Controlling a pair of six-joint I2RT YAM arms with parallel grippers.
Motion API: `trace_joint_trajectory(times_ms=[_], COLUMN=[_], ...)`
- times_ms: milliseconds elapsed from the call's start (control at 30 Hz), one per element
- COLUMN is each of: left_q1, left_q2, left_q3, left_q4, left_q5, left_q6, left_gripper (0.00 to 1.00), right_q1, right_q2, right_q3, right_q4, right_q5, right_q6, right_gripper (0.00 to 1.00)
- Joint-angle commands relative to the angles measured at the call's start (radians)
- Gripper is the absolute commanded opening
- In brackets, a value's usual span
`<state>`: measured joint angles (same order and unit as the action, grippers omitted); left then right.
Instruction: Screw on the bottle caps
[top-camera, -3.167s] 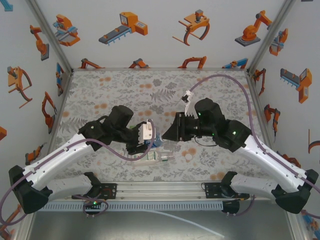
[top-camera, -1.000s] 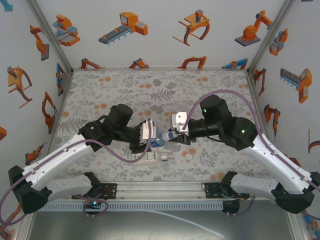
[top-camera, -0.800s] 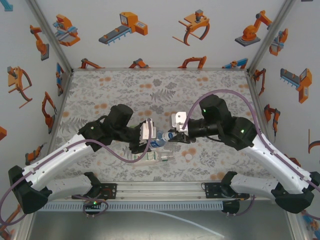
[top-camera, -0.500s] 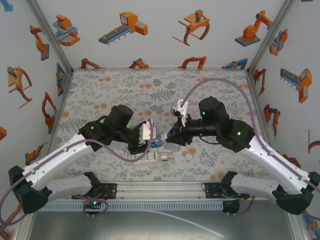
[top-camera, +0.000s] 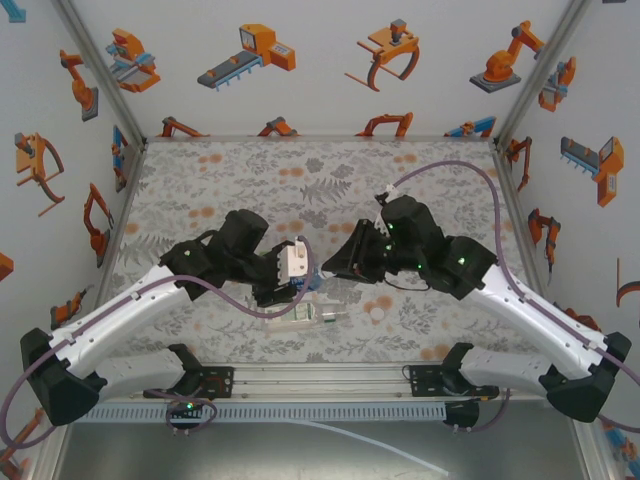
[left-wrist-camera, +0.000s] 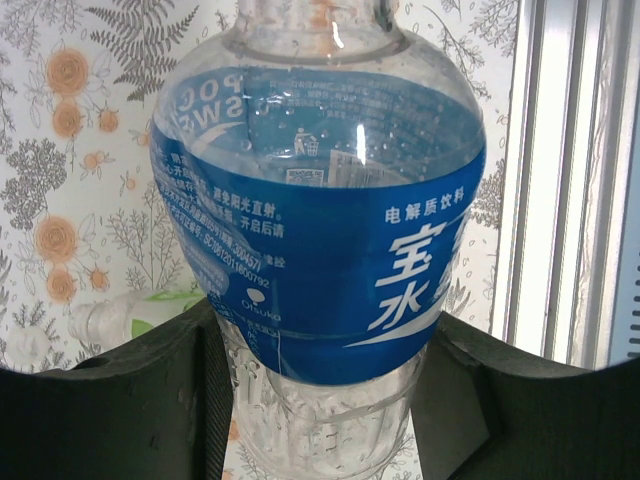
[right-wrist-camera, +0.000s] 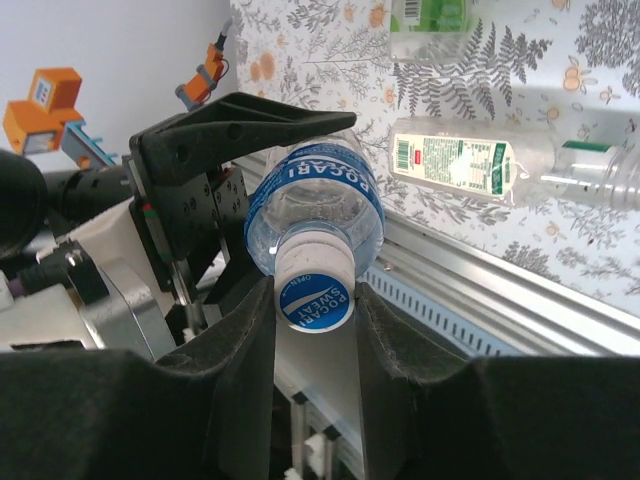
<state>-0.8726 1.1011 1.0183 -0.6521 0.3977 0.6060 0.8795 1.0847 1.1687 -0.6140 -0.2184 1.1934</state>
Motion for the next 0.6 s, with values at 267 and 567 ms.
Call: trace_joint_trajectory(times_ms=[267, 567], left_q1=[-0.019, -0.019], left_q2=[-0.029, -0.047], left_q3=[0.026, 0.016], left_q4=[0.075, 0.07], left_q5=[0.105, 0.142], left_q6=[0.035, 0.027], left_gripper=[0.0, 0.0], right_q1=[0.005, 0.003], right_q2=[-0.041, -0.122], right_q3=[0.089, 0.103], right_q4=[0.033, 0.084], right_q5=[0.085, 0.054], right_q6=[-0.227, -0.739], right_gripper=[0.64, 0.64])
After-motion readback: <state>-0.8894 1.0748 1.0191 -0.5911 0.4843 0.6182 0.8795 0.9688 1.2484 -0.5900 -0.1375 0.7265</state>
